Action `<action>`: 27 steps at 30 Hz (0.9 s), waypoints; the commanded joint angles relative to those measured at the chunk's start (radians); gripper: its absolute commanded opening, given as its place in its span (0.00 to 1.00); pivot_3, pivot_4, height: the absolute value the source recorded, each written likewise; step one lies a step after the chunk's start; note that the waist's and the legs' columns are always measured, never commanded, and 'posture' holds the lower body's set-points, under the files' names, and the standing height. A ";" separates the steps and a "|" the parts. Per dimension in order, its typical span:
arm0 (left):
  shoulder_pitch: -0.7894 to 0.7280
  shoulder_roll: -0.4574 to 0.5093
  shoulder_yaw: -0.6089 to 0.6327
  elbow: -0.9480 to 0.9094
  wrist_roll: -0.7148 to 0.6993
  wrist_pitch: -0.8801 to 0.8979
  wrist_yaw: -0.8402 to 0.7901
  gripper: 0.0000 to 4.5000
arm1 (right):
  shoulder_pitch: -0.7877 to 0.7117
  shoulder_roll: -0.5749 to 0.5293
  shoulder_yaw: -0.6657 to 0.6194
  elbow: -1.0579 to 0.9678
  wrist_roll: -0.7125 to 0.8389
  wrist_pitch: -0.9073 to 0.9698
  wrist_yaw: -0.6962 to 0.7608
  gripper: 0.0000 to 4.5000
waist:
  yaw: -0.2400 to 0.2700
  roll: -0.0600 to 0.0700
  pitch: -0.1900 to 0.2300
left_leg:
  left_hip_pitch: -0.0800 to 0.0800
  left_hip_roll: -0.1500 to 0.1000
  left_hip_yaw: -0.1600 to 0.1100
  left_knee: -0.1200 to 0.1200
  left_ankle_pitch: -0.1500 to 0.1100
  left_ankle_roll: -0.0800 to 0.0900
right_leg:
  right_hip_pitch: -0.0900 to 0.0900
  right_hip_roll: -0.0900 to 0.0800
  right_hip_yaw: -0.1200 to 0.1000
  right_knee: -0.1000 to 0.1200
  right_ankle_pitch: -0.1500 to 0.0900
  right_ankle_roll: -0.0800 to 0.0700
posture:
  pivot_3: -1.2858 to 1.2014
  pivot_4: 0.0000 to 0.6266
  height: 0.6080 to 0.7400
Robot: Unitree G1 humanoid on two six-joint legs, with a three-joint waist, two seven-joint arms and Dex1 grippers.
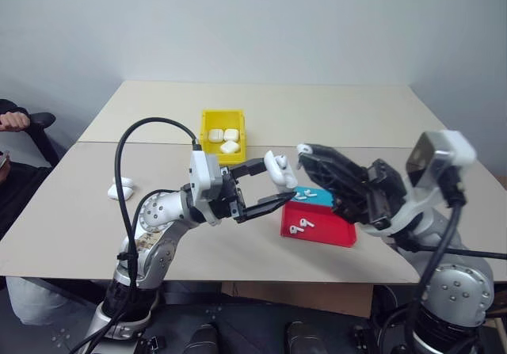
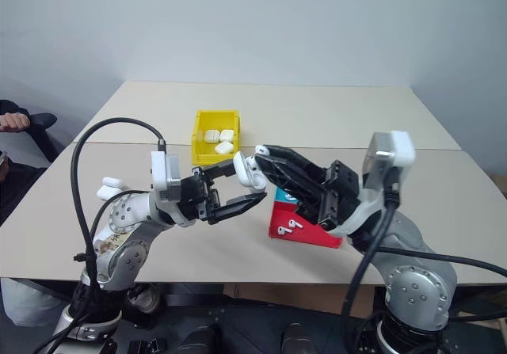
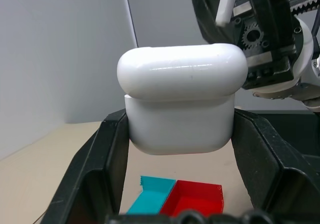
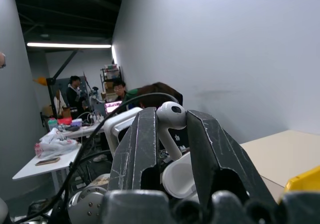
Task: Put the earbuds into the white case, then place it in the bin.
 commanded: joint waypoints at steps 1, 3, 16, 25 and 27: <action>-0.001 -0.002 0.018 -0.034 -0.040 -0.004 -0.015 0.62 | 0.007 -0.025 0.023 -0.004 -0.010 -0.062 0.005 0.14 | 0.000 0.000 0.000 | 0.000 0.000 0.000 0.000 0.000 0.000 | 0.000 0.000 0.000 0.000 0.000 0.000 | 0.52 0.24 1.00; 0.003 -0.002 0.019 -0.037 -0.041 -0.004 -0.015 0.62 | 0.017 -0.040 0.038 0.000 -0.010 -0.075 0.010 0.14 | 0.002 0.000 0.000 | -0.001 0.000 0.000 0.000 0.000 0.000 | 0.000 0.000 0.000 0.000 0.000 0.000 | 0.52 0.24 1.00; 0.024 -0.015 0.018 -0.043 -0.034 -0.039 -0.015 0.62 | 0.071 -0.102 0.092 0.018 -0.037 -0.131 0.022 0.14 | 0.022 0.000 0.000 | -0.001 -0.001 0.000 -0.006 0.000 0.000 | -0.002 0.000 0.000 -0.001 0.000 0.000 | 0.52 0.24 1.00; 0.023 -0.015 0.019 -0.042 -0.030 -0.045 -0.012 0.62 | 0.100 -0.132 0.112 0.028 -0.034 -0.145 0.031 0.14 | 0.021 0.000 0.000 | -0.001 -0.001 0.000 -0.006 0.000 0.000 | -0.002 0.000 0.000 -0.001 0.000 0.000 | 0.52 0.24 1.00; 0.022 -0.014 0.020 -0.040 -0.028 -0.047 -0.013 0.62 | 0.098 -0.136 0.114 0.032 -0.030 -0.146 0.036 0.14 | 0.022 0.000 0.000 | -0.001 -0.001 0.000 -0.006 0.000 0.000 | -0.002 0.000 0.000 -0.001 0.000 0.000 | 0.52 0.24 1.00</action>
